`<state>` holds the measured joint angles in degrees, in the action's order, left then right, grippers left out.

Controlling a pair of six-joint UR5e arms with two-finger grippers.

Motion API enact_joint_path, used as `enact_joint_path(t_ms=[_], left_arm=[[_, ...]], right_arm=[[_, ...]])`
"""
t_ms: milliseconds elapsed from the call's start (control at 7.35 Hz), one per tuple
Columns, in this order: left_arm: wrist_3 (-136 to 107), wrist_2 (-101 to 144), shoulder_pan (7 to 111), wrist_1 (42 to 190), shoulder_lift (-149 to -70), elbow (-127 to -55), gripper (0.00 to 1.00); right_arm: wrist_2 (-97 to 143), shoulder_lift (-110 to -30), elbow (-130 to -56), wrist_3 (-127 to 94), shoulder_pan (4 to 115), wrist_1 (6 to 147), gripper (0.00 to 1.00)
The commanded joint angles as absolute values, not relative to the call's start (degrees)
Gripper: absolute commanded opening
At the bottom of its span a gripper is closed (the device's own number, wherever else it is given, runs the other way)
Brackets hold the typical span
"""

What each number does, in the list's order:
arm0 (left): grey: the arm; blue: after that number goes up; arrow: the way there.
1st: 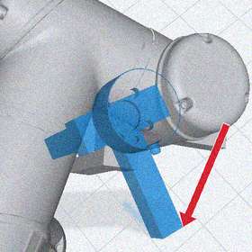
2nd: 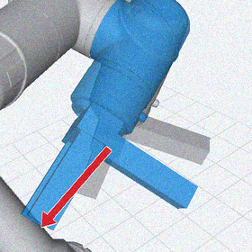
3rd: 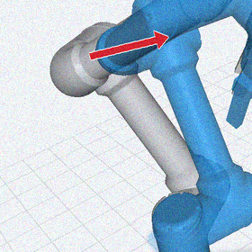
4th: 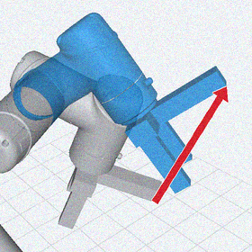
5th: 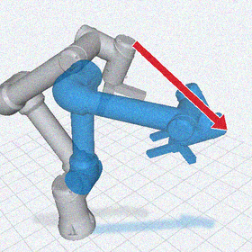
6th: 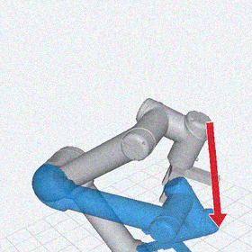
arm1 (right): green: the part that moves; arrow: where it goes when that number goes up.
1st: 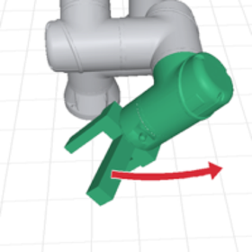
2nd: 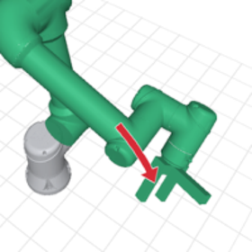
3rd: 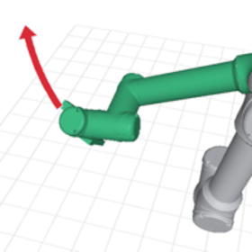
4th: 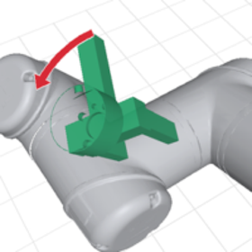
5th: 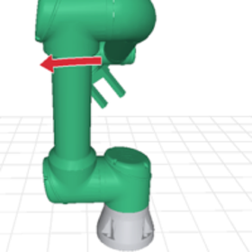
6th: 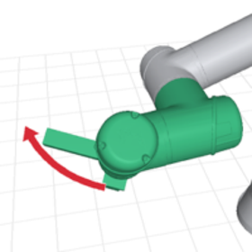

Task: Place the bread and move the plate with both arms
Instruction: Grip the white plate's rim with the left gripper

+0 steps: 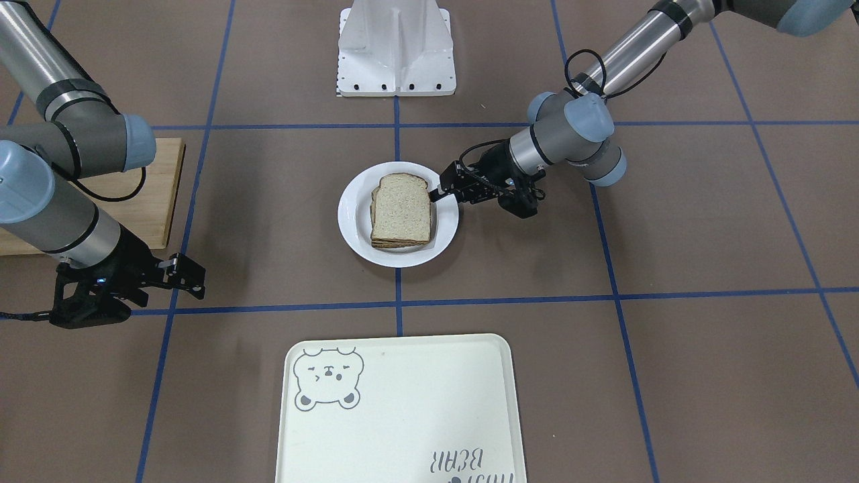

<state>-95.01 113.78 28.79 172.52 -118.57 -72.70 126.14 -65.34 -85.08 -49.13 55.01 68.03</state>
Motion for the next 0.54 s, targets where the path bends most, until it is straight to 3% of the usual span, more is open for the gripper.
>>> enact_joint_path(t_ms=[0, 408], left_arm=[[-95.01, 113.73, 28.65, 172.53, -118.56, -72.77, 0.00], [-95.88, 112.42, 28.83, 177.60, -118.30, -72.78, 0.00]], right_arm=[[126.21, -65.30, -85.17, -49.13, 55.02, 68.03, 1.00], [126.21, -64.78, -85.17, -49.13, 55.11, 68.03, 1.00]])
